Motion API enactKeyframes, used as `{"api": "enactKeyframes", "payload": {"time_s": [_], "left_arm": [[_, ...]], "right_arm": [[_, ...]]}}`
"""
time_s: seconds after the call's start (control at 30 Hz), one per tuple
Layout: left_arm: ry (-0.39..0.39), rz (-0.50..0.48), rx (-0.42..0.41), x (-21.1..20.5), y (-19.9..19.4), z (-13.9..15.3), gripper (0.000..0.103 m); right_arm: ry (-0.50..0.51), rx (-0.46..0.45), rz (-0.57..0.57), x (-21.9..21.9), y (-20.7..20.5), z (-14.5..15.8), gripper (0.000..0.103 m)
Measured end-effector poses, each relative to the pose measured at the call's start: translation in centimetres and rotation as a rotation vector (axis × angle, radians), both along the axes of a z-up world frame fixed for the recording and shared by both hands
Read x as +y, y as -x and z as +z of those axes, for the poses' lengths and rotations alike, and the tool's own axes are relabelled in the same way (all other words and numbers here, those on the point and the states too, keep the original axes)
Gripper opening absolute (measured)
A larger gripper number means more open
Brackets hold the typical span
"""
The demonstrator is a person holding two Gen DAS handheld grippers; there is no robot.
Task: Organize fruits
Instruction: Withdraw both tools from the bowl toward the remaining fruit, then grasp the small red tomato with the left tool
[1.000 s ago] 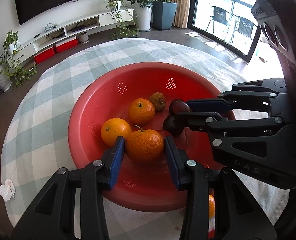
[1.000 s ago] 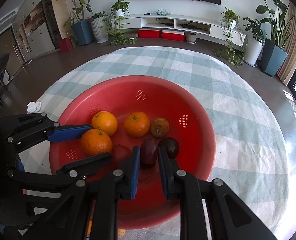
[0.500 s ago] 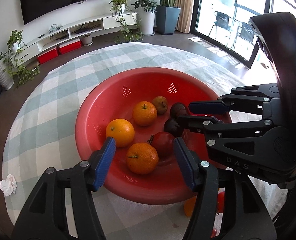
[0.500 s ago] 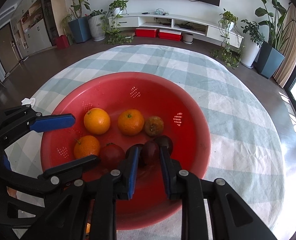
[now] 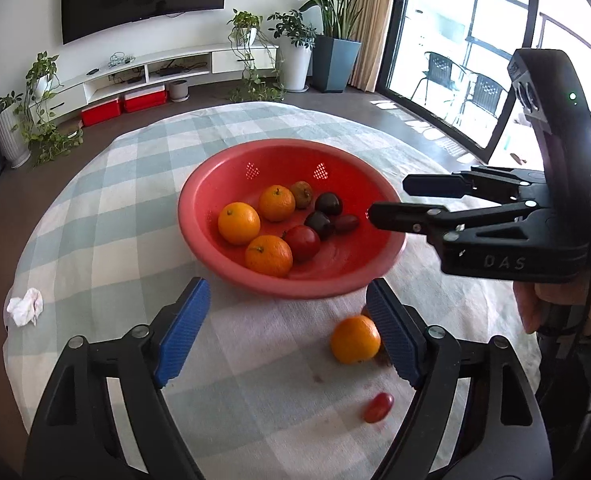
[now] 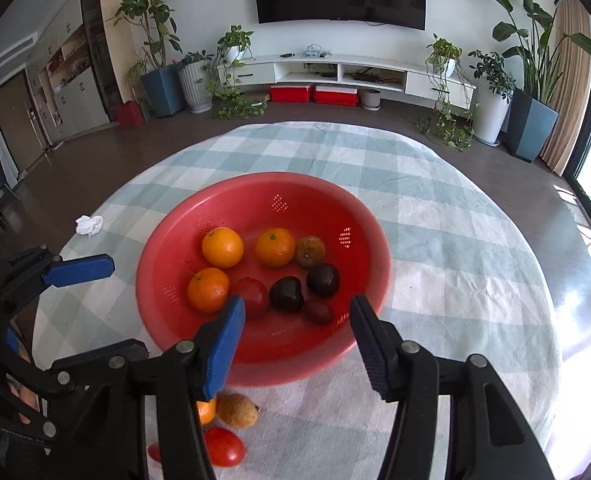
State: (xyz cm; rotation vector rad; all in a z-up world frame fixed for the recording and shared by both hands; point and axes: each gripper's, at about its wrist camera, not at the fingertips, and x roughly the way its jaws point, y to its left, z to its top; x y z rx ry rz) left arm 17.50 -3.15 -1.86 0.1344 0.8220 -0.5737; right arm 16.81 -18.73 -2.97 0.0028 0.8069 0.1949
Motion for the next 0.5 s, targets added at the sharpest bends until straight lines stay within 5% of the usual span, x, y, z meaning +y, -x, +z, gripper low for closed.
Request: {"api": "enactKeyframes", "payload": {"time_s": [0.5], "left_arm": [[-0.156, -0.302, 0.017, -2.4, 9.1, -4.5, 0.081]], "right_arm": [[-0.134, 0.037, -0.035, -1.2, 10.4, -2.5, 0.068]]}}
